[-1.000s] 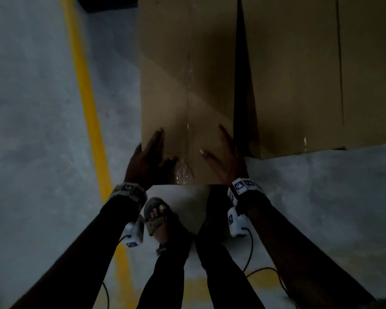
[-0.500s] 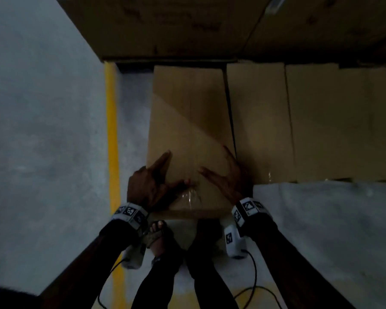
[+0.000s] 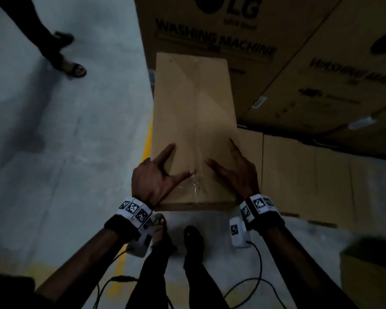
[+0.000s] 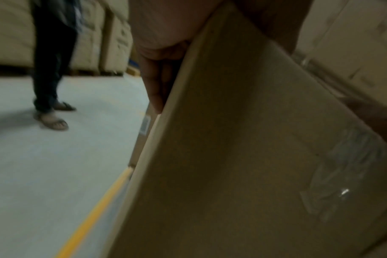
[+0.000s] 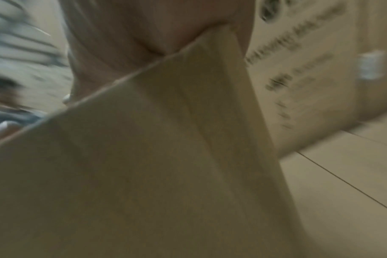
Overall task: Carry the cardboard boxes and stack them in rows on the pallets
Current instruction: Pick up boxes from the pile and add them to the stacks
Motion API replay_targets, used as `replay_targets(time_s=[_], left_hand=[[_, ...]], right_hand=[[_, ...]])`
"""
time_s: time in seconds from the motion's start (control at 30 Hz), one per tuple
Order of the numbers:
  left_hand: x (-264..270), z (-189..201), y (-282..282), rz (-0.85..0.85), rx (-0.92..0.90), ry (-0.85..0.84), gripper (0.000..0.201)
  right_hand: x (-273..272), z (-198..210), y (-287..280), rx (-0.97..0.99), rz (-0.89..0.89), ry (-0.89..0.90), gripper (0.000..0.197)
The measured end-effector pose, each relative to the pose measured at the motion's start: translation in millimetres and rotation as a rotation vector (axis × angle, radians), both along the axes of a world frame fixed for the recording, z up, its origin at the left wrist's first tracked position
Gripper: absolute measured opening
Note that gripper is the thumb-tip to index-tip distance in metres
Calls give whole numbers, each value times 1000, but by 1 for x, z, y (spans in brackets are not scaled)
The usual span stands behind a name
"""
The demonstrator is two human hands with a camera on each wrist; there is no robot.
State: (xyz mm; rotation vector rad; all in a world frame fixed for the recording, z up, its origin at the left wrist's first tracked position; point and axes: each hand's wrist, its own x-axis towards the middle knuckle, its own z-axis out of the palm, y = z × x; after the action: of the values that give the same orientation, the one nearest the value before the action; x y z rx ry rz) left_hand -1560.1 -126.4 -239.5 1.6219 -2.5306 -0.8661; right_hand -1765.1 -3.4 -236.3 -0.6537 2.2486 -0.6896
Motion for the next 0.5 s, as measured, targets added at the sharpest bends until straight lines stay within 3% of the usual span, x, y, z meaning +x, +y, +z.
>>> replay_targets(time_s=[0.23,0.5], left_hand=[[56,106,34,240,-129,94,100],[144,152,62,586,-259,175,101]], right_hand=[[29,105,-14,-194,276,110,103],[106,160,-64,-382,580,125,102]])
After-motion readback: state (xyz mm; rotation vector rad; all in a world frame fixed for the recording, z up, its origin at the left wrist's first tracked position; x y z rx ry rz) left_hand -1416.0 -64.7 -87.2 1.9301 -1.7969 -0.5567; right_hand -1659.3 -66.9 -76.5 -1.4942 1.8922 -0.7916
